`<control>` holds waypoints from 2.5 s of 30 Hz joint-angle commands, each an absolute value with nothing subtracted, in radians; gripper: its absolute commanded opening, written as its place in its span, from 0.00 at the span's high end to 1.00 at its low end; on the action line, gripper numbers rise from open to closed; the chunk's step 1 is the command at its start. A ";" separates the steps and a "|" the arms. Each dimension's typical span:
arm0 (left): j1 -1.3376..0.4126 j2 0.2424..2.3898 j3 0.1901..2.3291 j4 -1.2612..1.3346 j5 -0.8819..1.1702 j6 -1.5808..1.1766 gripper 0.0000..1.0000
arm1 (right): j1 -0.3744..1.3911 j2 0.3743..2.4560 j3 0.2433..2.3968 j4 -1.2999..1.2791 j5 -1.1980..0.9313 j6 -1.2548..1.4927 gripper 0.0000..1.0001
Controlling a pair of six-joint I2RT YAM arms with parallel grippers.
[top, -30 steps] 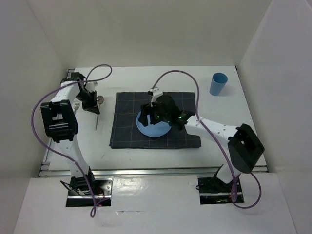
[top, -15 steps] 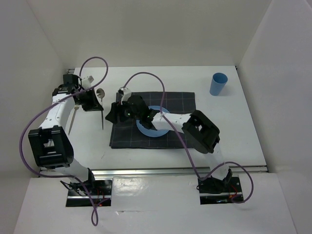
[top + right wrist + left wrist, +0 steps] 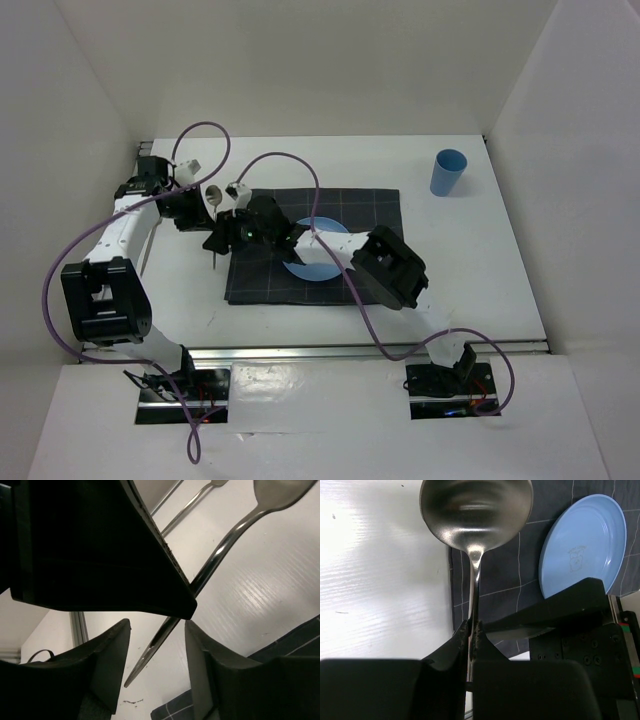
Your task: Set the dinner table for one person
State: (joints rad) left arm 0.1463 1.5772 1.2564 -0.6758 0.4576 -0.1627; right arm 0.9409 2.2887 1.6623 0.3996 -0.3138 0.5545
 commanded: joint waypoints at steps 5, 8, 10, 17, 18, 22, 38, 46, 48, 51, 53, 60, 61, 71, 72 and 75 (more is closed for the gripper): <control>0.147 1.549 1.264 -0.646 0.463 -0.152 1.00 | 0.950 2.272 1.663 0.457 -0.341 0.574 0.57; 0.147 1.549 1.264 -0.646 0.453 -0.152 1.00 | 0.950 2.263 1.654 0.448 -0.331 0.574 0.57; 0.147 1.549 1.264 -0.646 0.453 -0.161 1.00 | 0.950 2.263 1.644 0.448 -0.331 0.574 0.62; 0.147 1.559 1.273 -0.664 0.463 -0.134 1.00 | 0.950 2.233 1.605 0.448 -0.311 0.598 1.00; 0.147 1.568 1.273 -0.676 0.475 -0.123 0.97 | 0.950 2.221 1.594 0.448 -0.311 0.598 1.00; 0.147 1.568 1.319 -0.713 0.486 -0.114 0.72 | 0.901 2.181 1.554 0.457 -0.340 0.658 1.00; 0.253 1.559 1.445 -0.811 0.425 -0.063 0.50 | 0.275 1.566 1.186 -0.271 -0.797 0.568 1.00; 0.281 1.568 1.479 -0.824 0.443 -0.063 0.50 | 0.124 1.540 0.960 -0.382 -0.925 0.469 1.00; 0.281 1.568 1.479 -0.824 0.443 -0.054 0.50 | 0.101 1.549 0.951 -0.382 -0.925 0.460 1.00; 0.281 1.568 1.479 -0.833 0.443 -0.054 0.50 | 0.034 1.562 0.951 -0.393 -0.916 0.433 1.00; 0.281 1.568 1.479 -0.833 0.443 -0.054 0.50 | 0.025 1.595 0.951 -0.402 -0.902 0.387 1.00; 0.281 1.578 1.479 -0.824 0.453 -0.054 0.50 | 0.005 1.744 0.882 -0.351 -0.913 0.373 1.00; 0.281 1.578 1.479 -0.824 0.453 -0.054 0.50 | 0.005 1.755 0.882 -0.339 -0.913 0.373 1.00; 0.281 1.578 1.488 -0.833 0.443 -0.054 0.50 | -0.015 1.798 0.801 -0.250 -0.917 0.426 0.87; 0.281 1.578 1.488 -0.833 0.443 -0.054 0.50 | -0.015 1.808 0.790 -0.250 -0.917 0.426 0.85; 0.281 1.568 1.479 -0.833 0.443 -0.054 0.50 | -0.015 1.819 0.779 -0.250 -0.905 0.426 0.79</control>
